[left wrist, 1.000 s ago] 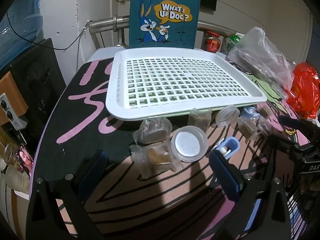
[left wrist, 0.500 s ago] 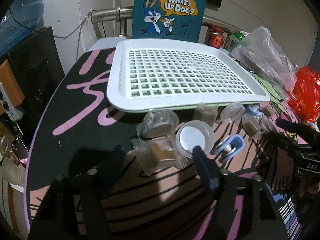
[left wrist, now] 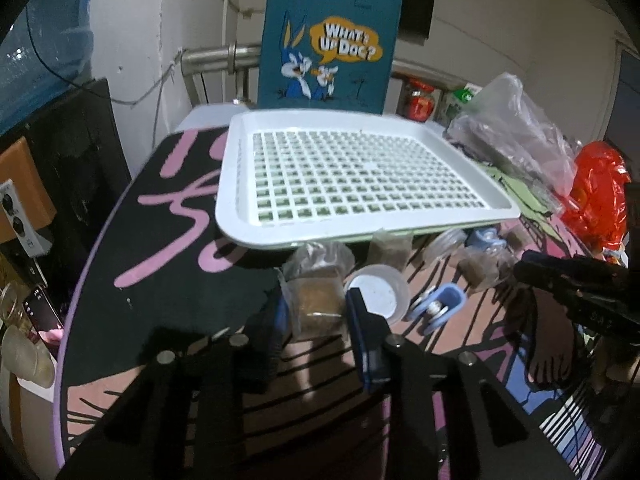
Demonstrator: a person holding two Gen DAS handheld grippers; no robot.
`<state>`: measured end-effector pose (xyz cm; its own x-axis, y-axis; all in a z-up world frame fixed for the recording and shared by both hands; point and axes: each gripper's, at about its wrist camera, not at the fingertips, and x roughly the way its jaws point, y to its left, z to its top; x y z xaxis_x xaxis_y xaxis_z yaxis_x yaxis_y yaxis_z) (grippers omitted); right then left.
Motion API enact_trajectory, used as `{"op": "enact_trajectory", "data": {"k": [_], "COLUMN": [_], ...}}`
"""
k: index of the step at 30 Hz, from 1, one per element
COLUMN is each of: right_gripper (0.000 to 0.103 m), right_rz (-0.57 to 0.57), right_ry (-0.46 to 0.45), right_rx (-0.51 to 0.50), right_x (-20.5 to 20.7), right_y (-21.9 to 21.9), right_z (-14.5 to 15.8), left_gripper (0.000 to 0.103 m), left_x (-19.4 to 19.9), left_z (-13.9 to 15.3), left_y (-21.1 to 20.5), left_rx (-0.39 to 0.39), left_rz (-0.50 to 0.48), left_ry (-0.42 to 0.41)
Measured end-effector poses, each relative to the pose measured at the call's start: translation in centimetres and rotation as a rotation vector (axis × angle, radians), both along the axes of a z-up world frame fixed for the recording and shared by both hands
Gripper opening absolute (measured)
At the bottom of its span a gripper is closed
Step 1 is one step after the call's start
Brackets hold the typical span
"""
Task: Organize objects
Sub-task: 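Grasp a clear brown-filled cube with left tool while right tool grasps a clear bag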
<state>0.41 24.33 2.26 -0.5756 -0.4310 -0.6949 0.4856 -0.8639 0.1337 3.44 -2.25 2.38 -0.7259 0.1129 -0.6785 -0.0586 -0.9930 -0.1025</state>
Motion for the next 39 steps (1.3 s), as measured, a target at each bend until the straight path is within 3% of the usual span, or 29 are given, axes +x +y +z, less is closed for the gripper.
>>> {"op": "enact_trajectory", "data": {"k": [11, 22, 32, 39], "right_gripper": [0.026, 0.026, 0.026, 0.026], "right_rz": [0.001, 0.001, 0.029, 0.033], "right_ry": [0.085, 0.083, 0.127, 0.123], "right_rx": [-0.013, -0.042, -0.095, -0.099], "right_x": [1.2, 1.1, 0.2, -3.0], "right_y": [0.1, 0.6, 0.7, -0.5], "right_z": [1.1, 1.4, 5.8, 7.0], "left_gripper": [0.029, 0.029, 0.029, 0.029], "left_x": [1.1, 1.1, -1.6, -5.3], "left_z": [1.1, 3.4, 6.1, 5.4], "left_y": [0.0, 0.4, 0.9, 1.6], "left_rx": [-0.001, 0.003, 0.017, -0.019], "left_rz": [-0.014, -0.053, -0.086, -0.063], "left_ry": [0.092, 0.116, 0.144, 0.142]}}
